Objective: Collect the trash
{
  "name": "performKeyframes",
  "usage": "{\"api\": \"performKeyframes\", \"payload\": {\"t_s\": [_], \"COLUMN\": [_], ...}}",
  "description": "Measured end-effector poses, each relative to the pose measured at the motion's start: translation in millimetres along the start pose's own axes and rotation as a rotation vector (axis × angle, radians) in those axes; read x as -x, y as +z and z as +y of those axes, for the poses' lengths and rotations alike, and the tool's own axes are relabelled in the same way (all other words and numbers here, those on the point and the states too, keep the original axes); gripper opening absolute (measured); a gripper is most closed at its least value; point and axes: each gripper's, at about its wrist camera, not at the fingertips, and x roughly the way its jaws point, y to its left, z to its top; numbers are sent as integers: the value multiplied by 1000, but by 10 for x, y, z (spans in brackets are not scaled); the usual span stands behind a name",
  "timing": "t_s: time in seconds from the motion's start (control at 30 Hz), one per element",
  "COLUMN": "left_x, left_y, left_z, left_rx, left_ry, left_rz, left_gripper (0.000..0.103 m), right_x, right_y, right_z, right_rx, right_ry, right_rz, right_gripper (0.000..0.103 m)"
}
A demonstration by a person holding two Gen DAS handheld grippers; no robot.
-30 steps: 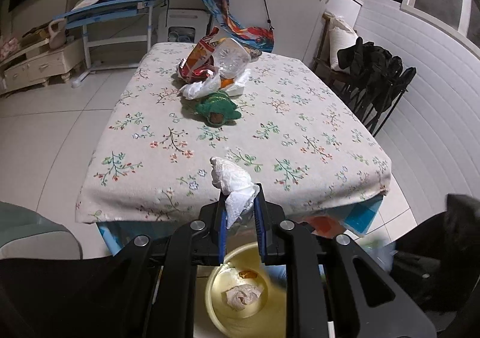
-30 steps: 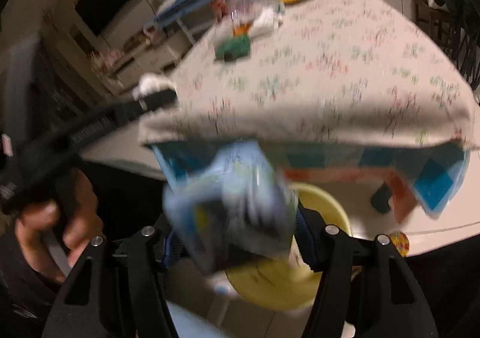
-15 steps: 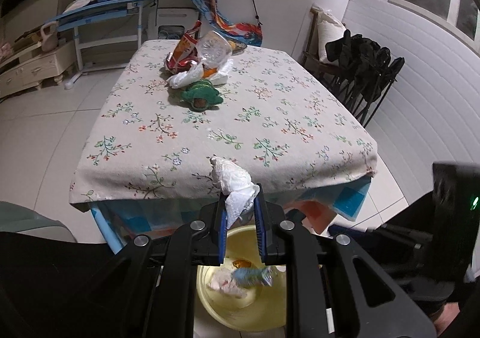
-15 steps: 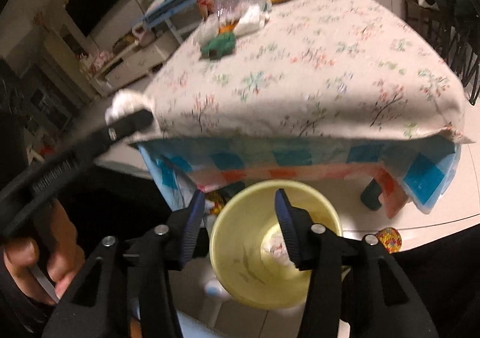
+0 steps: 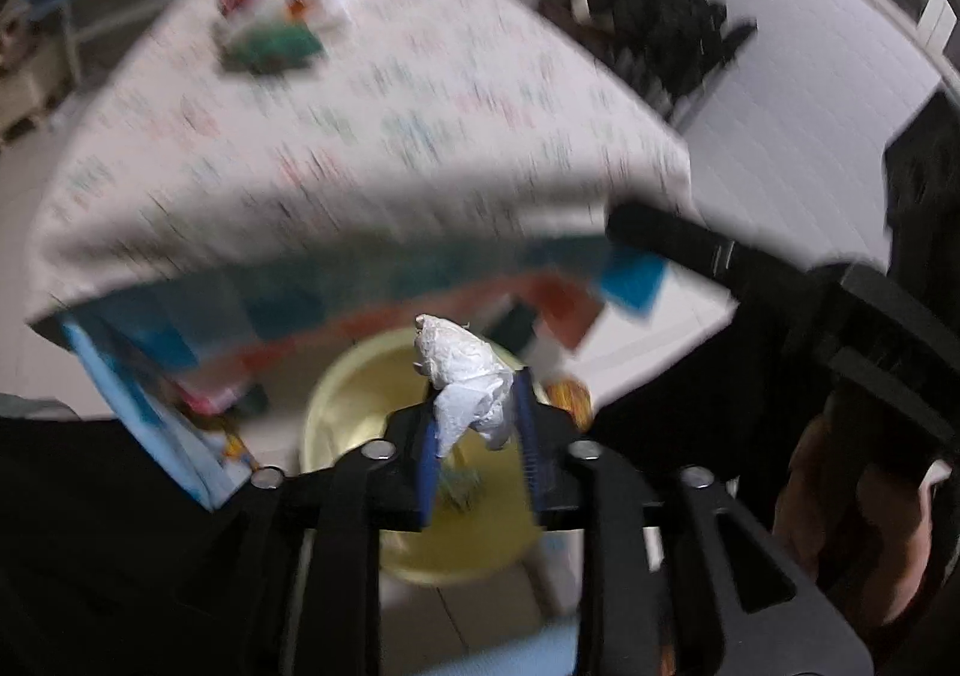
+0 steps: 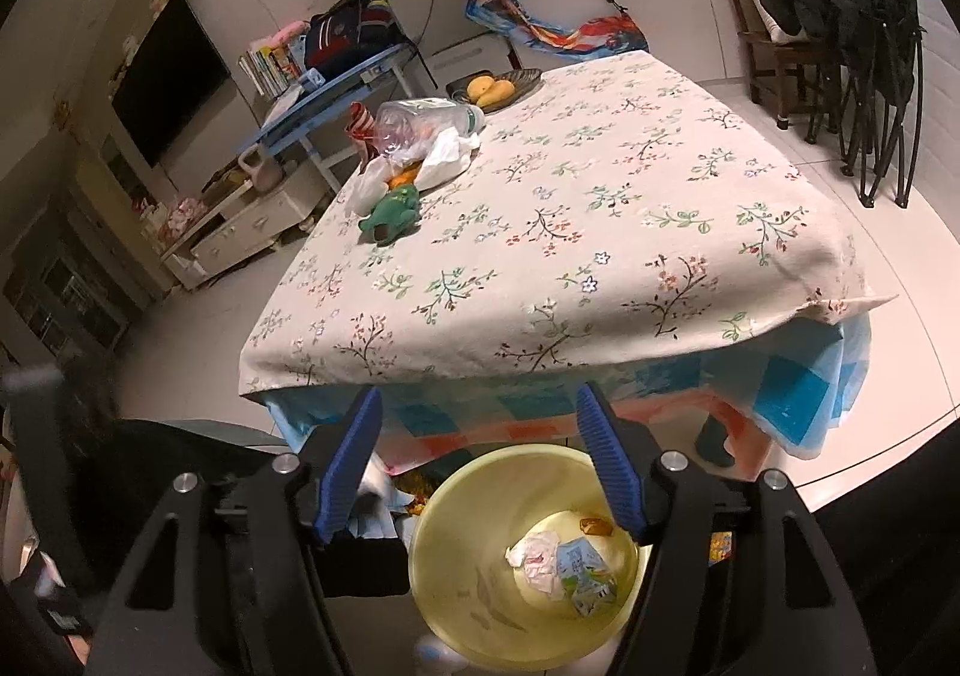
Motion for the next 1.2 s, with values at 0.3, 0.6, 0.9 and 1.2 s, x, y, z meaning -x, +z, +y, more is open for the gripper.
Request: {"api": "performKeyframes", "payload": {"t_s": [0.3,0.6,0.9,1.2], "left_x": [68,236,388,415], "left_y": [-13,54,110,107], "left_z": [-70,-67,132,154], "left_rx": [-45,-47,55,64], "left_ry": [136,201,266,295], "left_rz": [-70,-168,-249,-275], "left_gripper": [62,73,81,85], "right_x": [61,21,10,-14], "right_y": [10,8,1,-8], "right_z": [-83,-50,-22,45], "right_rx": [-30,-6,10,47], "right_ry": [-19,-37,-61,-74], "right_rz": [-37,-31,-32,-26], "right_gripper": [71,74,77,79]}}
